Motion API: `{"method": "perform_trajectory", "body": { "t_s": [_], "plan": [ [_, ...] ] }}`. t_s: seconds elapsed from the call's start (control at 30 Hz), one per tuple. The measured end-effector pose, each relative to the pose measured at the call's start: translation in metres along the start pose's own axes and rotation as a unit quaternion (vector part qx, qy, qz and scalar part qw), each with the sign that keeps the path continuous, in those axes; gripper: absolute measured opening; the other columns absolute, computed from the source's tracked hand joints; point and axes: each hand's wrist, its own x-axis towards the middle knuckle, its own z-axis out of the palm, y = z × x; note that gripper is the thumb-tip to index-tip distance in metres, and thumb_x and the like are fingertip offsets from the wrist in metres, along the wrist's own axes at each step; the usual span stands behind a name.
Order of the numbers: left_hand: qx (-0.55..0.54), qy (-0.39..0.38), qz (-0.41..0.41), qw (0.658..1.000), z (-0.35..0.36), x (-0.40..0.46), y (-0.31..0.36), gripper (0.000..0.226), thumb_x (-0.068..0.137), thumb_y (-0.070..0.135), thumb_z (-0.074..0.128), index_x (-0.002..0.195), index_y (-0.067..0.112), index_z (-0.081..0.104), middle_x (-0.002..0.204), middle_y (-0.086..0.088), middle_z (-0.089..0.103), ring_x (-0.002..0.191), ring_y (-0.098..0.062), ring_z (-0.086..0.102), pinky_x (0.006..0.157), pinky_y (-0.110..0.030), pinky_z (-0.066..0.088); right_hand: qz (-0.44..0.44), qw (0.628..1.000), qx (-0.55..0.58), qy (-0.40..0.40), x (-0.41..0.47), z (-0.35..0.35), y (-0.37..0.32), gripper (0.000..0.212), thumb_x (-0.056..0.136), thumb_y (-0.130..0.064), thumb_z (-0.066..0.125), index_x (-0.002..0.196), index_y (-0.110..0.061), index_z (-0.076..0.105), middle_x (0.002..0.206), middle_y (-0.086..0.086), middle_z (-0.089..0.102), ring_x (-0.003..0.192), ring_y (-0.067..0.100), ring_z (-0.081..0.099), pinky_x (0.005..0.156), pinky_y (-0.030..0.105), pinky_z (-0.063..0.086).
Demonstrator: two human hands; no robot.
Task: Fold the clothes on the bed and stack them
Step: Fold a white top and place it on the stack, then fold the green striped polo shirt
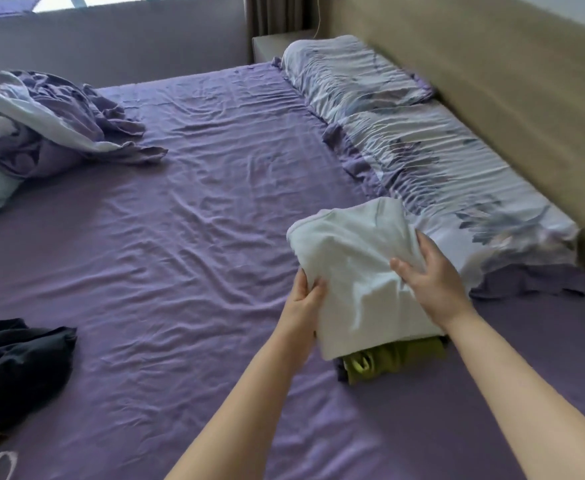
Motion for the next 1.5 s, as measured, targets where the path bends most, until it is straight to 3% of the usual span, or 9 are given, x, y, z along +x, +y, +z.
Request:
{"method": "perform_trajectory", "body": {
  "t_s": [0.1, 0.2, 0.37, 0.47, 0.63, 0.77, 0.87, 1.13, 1.5],
  "plan": [
    [0.081, 0.001, -0.076, 0.994, 0.012, 0.022, -0.037, 0.072, 0.095, 0.023, 0.057, 0.150, 0.034, 0.012, 0.147, -0.003, 0.041, 0.123, -0.027, 0.053, 0.098, -0.054, 0.047, 0.072, 0.995, -0.067, 0.006, 0.016, -0.013, 0.045, 0.066, 0.089, -0.023, 0.064, 0.147, -0.020, 0.032, 0.143, 0.001, 0.046, 0.128, 0.019, 0.045, 0.100, 0.029, 0.038],
    [0.246, -0.005, -0.107, 0.963, 0.017, 0.027, -0.083, 0.104, 0.087, 0.009, 0.067, 0.150, 0.032, -0.012, 0.154, -0.006, 0.021, 0.138, -0.026, 0.033, 0.110, -0.046, 0.035, 0.141, 0.978, -0.140, -0.063, 0.010, -0.007, 0.096, 0.087, 0.084, -0.023, 0.069, 0.152, -0.026, 0.014, 0.151, 0.004, 0.034, 0.136, 0.024, 0.036, 0.104, 0.033, 0.032],
    [0.334, 0.040, -0.097, 0.937, 0.017, 0.032, -0.107, 0.090, 0.083, 0.005, 0.063, 0.153, 0.028, 0.011, 0.140, -0.003, 0.018, 0.122, -0.009, 0.031, 0.094, -0.007, 0.027, 0.097, 0.976, -0.191, -0.029, 0.002, 0.001, 0.129, 0.080, 0.083, -0.026, 0.070, 0.149, -0.027, 0.025, 0.152, 0.000, 0.033, 0.137, 0.020, 0.034, 0.104, 0.036, 0.033],
    [0.389, 0.059, -0.114, 0.912, 0.010, 0.033, -0.104, 0.082, 0.084, 0.015, 0.061, 0.151, 0.034, 0.018, 0.133, -0.001, 0.023, 0.114, -0.013, 0.041, 0.096, -0.020, 0.041, 0.098, 0.956, -0.274, -0.028, 0.006, 0.000, 0.129, 0.068, 0.086, -0.036, 0.065, 0.146, -0.030, 0.033, 0.152, 0.006, 0.028, 0.134, 0.029, 0.033, 0.102, 0.040, 0.035],
    [0.587, 0.080, -0.156, 0.790, -0.004, 0.020, -0.095, 0.070, 0.082, 0.043, 0.062, 0.141, 0.049, 0.024, 0.125, -0.002, 0.030, 0.113, -0.024, 0.050, 0.081, -0.036, 0.051, 0.198, 0.852, -0.475, -0.098, -0.001, 0.007, 0.123, 0.064, 0.092, -0.062, 0.036, 0.148, -0.041, 0.015, 0.159, 0.008, 0.004, 0.142, 0.032, 0.013, 0.109, 0.045, 0.024],
    [0.595, 0.072, -0.169, 0.782, -0.026, -0.004, -0.094, 0.066, 0.084, 0.043, 0.055, 0.143, 0.037, 0.025, 0.136, -0.006, 0.034, 0.123, -0.028, 0.043, 0.098, -0.041, 0.042, 0.099, 0.847, -0.521, -0.046, -0.013, 0.023, 0.101, 0.057, 0.094, -0.041, 0.044, 0.148, -0.032, 0.025, 0.159, 0.008, 0.008, 0.144, 0.027, 0.006, 0.111, 0.045, 0.019],
    [0.608, 0.103, -0.185, 0.766, -0.052, -0.029, -0.089, 0.072, 0.087, 0.042, 0.050, 0.150, 0.031, 0.016, 0.144, -0.003, 0.038, 0.129, -0.024, 0.042, 0.106, -0.041, 0.033, 0.023, 0.843, -0.528, -0.098, -0.036, 0.046, 0.079, 0.050, 0.094, -0.034, 0.045, 0.143, -0.032, 0.035, 0.155, -0.002, 0.023, 0.144, 0.023, 0.010, 0.114, 0.044, 0.015],
    [0.533, 0.171, -0.224, 0.798, -0.142, -0.115, -0.068, 0.066, 0.089, 0.049, 0.050, 0.147, 0.030, 0.027, 0.141, 0.001, 0.046, 0.129, -0.020, 0.045, 0.099, -0.034, 0.039, -0.071, 0.878, -0.431, -0.195, -0.116, 0.135, 0.025, 0.044, 0.094, -0.027, 0.053, 0.137, -0.022, 0.047, 0.141, -0.005, 0.047, 0.141, 0.019, 0.026, 0.114, 0.042, 0.015],
    [0.484, 0.287, -0.237, 0.792, -0.277, -0.227, -0.040, 0.051, 0.089, 0.047, 0.051, 0.137, 0.029, 0.045, 0.132, 0.004, 0.054, 0.122, -0.016, 0.051, 0.096, -0.029, 0.043, -0.158, 0.793, -0.473, -0.350, -0.188, 0.302, -0.023, 0.046, 0.096, -0.038, 0.041, 0.141, -0.032, 0.035, 0.143, -0.016, 0.038, 0.140, 0.007, 0.023, 0.113, 0.033, 0.018]
  ]
}}
